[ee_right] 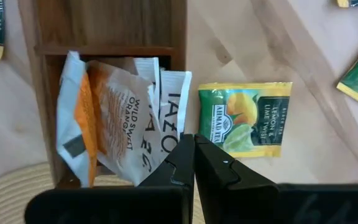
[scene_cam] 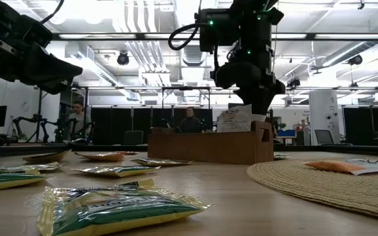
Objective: Pick & Place Tea
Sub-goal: Adjust the white tea bags in the wooden organizer
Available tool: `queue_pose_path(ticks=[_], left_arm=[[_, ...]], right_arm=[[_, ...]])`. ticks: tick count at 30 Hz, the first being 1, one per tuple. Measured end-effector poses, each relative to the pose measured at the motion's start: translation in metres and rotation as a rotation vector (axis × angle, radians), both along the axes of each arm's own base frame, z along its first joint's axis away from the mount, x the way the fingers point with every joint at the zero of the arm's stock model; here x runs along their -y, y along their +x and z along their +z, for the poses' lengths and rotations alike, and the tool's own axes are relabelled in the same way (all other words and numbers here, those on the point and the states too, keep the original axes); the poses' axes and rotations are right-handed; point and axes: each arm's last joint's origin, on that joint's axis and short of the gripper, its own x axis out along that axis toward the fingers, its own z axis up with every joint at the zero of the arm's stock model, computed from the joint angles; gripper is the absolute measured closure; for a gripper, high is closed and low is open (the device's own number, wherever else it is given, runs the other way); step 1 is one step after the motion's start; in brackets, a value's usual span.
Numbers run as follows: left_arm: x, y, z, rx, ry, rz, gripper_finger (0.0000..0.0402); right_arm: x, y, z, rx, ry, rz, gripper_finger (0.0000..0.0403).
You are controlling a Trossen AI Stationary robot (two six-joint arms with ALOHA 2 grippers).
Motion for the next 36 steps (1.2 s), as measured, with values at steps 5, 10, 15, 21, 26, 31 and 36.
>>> queue_pose_path(ticks=[5,10,15,21,26,31,36], left_arm=[[0.0,0.0,0.0,0.0,0.0,0.0,0.0402],[0.0,0.0,0.0,0.0,0.0,0.0,0.0402],[0.0,0.0,0.0,-0.001,0.0,0.0,0.0402],[0.0,0.0,0.0,0.0,0.0,0.0,0.0402],[0.0,0.0,0.0,0.0,0.0,0.0,0.0402],[0.0,0.0,0.0,0.0,0.0,0.0,0.0402],[0.0,0.0,0.0,0.0,0.0,0.0,0.0402]], right_arm=[[-0.001,0.0,0.0,0.002,0.041,0.004,0.0394],[-0.001,-0.002,0.006,0.021,0.047,0.007,0.0394],[-0.002,-0.004,0.013,0.049,0.07,0.008,0.0394],[-0.003,-0.001,0.018,0.104,0.11,0.011,0.0394],[-0.005,0.005,0.022,0.181,0.162,0.024,0.0394],[-0.006,0.009,0.023,0.232,0.191,0.034,0.0394],[-0.005,0.009,0.024,0.234,0.191,0.033,0.0394]])
